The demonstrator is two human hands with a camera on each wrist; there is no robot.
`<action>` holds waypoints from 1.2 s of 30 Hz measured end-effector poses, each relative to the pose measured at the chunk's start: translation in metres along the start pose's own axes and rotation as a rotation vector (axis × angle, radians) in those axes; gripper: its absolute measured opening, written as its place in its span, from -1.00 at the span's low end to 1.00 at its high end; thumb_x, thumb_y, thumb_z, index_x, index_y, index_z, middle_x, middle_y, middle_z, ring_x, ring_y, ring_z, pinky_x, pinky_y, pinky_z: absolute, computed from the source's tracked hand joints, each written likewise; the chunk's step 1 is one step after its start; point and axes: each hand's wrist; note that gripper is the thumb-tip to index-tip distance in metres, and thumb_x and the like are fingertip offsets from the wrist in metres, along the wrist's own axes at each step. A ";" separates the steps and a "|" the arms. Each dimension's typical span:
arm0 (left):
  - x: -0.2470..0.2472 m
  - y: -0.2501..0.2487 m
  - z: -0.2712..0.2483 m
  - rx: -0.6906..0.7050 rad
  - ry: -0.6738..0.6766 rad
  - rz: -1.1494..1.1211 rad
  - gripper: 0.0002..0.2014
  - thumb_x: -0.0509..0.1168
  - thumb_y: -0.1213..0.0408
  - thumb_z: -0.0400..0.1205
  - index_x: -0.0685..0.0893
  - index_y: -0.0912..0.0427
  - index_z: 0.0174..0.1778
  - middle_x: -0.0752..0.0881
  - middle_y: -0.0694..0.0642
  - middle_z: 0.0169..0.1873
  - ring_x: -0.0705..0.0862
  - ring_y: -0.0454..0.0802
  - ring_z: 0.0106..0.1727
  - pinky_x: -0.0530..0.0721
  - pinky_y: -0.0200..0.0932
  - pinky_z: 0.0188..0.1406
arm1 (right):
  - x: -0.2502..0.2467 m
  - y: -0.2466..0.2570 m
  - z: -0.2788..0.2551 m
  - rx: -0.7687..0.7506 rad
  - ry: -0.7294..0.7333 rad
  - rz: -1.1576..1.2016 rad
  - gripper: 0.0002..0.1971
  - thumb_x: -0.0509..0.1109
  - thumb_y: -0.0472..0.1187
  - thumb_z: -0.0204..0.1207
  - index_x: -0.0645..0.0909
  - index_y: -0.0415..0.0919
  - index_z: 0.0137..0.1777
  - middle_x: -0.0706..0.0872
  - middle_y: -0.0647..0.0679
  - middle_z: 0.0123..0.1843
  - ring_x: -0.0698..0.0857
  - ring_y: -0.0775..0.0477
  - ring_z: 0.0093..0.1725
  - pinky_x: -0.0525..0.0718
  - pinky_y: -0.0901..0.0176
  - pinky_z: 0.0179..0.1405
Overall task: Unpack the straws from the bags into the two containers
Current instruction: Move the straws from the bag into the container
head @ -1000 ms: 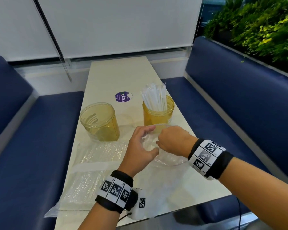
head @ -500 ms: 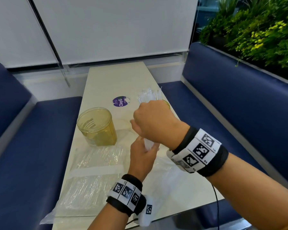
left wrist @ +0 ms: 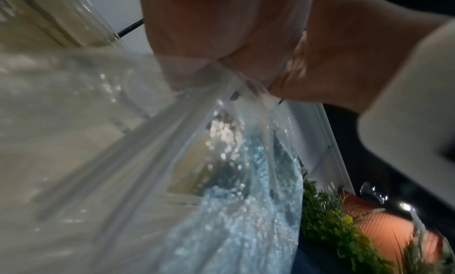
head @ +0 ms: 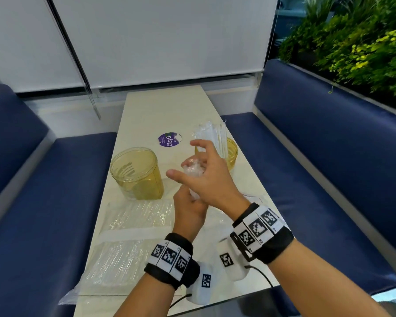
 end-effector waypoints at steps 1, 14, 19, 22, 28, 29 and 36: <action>-0.001 -0.001 0.002 -0.001 -0.021 -0.015 -0.88 0.29 0.42 0.69 0.69 0.15 0.03 0.73 -0.10 -0.24 0.71 -0.28 -0.22 0.65 -0.37 -0.30 | 0.003 -0.005 -0.003 0.008 0.023 -0.049 -0.27 0.65 0.26 0.23 0.51 0.05 0.36 0.76 0.09 0.04 0.74 0.14 0.08 0.73 0.23 0.10; -0.016 -0.001 -0.001 -0.164 0.094 -0.164 -0.59 0.64 0.47 0.43 0.73 0.12 0.14 0.75 0.07 0.25 0.79 0.02 0.17 0.77 -0.13 0.11 | -0.026 0.047 0.027 -0.126 0.072 -0.023 -0.66 0.17 -0.03 0.78 0.50 -0.12 -0.24 0.70 -0.19 -0.49 0.69 0.07 -0.55 0.66 0.14 -0.41; -0.020 -0.006 -0.002 -0.097 0.137 -0.140 -0.54 0.44 0.68 0.48 0.74 0.11 0.18 0.68 0.09 0.23 0.78 -0.24 0.09 0.77 -0.17 0.05 | -0.075 0.077 0.081 -0.226 -0.078 0.141 -0.62 0.11 -0.01 0.80 0.51 -0.32 -0.07 0.60 -0.10 -0.51 0.77 -0.16 -0.46 0.70 -0.03 -0.39; -0.022 -0.010 -0.002 -0.053 0.133 -0.112 -0.50 0.35 0.74 0.47 0.75 0.13 0.20 0.64 0.08 0.20 0.79 -0.19 0.12 0.78 -0.19 0.06 | -0.094 0.066 0.115 -0.247 -0.168 0.133 -0.61 0.09 0.03 0.79 0.52 -0.28 -0.04 0.68 -0.08 -0.42 0.77 -0.06 -0.37 0.69 0.11 -0.32; -0.026 -0.013 -0.003 -0.024 0.127 -0.092 -0.45 0.23 0.78 0.53 0.75 0.05 0.18 0.66 0.03 0.19 0.82 -0.06 0.17 0.80 -0.10 0.13 | -0.084 -0.023 0.158 0.002 -0.121 0.017 -0.52 0.08 0.12 0.78 0.58 -0.33 0.14 0.79 0.00 -0.26 0.71 0.15 -0.30 0.64 0.16 -0.09; -0.026 -0.013 -0.003 -0.020 0.128 -0.086 -0.45 0.23 0.78 0.52 0.75 0.06 0.18 0.66 0.02 0.19 0.82 -0.06 0.17 0.80 -0.08 0.14 | -0.081 -0.037 0.159 0.039 -0.088 0.018 -0.55 0.09 0.10 0.78 0.56 -0.30 0.17 0.80 -0.01 -0.23 0.71 0.10 -0.26 0.65 0.10 -0.06; -0.026 -0.008 -0.004 -0.004 0.137 -0.052 -0.45 0.23 0.77 0.53 0.76 0.07 0.20 0.64 -0.11 0.15 0.82 -0.08 0.16 0.76 -0.17 0.10 | -0.065 -0.091 0.145 0.251 0.129 -0.084 -0.71 0.19 0.00 0.76 0.64 -0.19 0.08 0.81 -0.12 -0.03 0.75 -0.27 0.13 0.67 -0.14 0.28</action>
Point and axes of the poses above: each hand's wrist, its own z-axis towards the middle knuckle, its own x-axis out of the palm, y = z × x
